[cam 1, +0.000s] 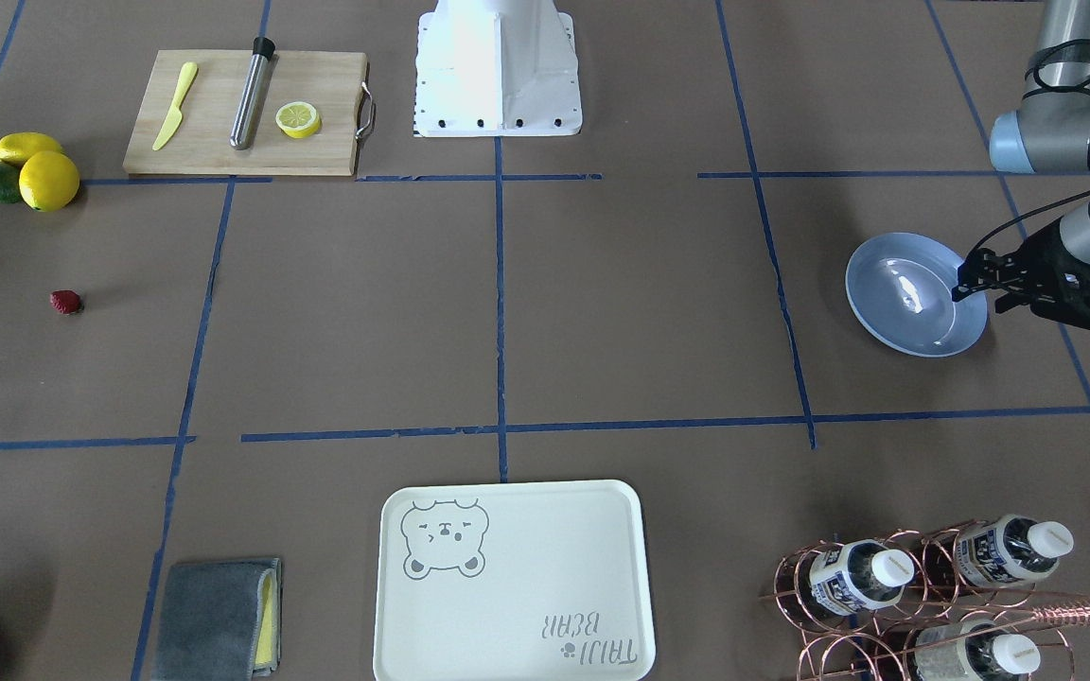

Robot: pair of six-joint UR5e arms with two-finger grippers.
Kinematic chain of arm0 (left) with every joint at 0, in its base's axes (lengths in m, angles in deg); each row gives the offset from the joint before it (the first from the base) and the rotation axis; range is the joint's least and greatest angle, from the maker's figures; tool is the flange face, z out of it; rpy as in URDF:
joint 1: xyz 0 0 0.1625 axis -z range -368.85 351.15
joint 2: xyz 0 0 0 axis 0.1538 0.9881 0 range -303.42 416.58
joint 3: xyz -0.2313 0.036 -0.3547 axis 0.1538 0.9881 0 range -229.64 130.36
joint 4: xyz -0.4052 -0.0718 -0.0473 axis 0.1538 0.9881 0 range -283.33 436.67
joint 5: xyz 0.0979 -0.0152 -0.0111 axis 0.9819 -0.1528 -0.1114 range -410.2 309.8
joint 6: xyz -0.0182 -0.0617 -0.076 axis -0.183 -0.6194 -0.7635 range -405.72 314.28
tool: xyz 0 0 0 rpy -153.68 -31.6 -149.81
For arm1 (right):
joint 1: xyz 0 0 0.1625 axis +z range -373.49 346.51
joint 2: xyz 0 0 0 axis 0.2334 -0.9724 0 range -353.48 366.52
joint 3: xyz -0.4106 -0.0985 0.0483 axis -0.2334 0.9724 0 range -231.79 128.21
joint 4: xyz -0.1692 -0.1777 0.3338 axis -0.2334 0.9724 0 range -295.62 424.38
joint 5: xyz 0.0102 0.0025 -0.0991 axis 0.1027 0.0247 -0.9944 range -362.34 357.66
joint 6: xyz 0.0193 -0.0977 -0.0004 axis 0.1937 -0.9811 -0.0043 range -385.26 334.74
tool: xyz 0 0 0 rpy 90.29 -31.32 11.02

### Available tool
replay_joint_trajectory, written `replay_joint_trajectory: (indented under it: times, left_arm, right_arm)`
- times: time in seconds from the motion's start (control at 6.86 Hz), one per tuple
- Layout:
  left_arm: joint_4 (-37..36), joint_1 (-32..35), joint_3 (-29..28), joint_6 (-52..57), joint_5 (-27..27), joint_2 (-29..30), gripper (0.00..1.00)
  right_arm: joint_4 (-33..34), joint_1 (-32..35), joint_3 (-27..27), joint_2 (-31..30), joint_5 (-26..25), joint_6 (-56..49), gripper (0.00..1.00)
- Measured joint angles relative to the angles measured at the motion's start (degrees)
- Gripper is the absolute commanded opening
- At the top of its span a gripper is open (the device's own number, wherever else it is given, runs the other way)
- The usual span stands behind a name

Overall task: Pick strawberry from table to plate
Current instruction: 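Lower the left gripper to the light blue plate rim and grasp it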

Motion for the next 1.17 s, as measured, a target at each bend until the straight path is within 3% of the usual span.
replay_joint_trajectory:
  times: [0.29, 0.73, 1.17]
  left_arm:
    - [-0.14, -0.16, -0.24, -0.02, 0.0, 0.21, 0.0]
    - [-0.18, -0.19, 0.09, -0.08, -0.55, 1.22, 0.0]
    - [-0.28, -0.13, 5.27, -6.69, -12.95, 5.09, 0.0]
  right_arm:
    - [0.0, 0.0, 0.0, 0.0, 0.0, 0.0, 1.0]
    - [0.0, 0.0, 0.0, 0.0, 0.0, -0.02, 1.0]
    - [0.08, 0.0, 0.11, 0.0, 1.28, 0.08, 1.0]
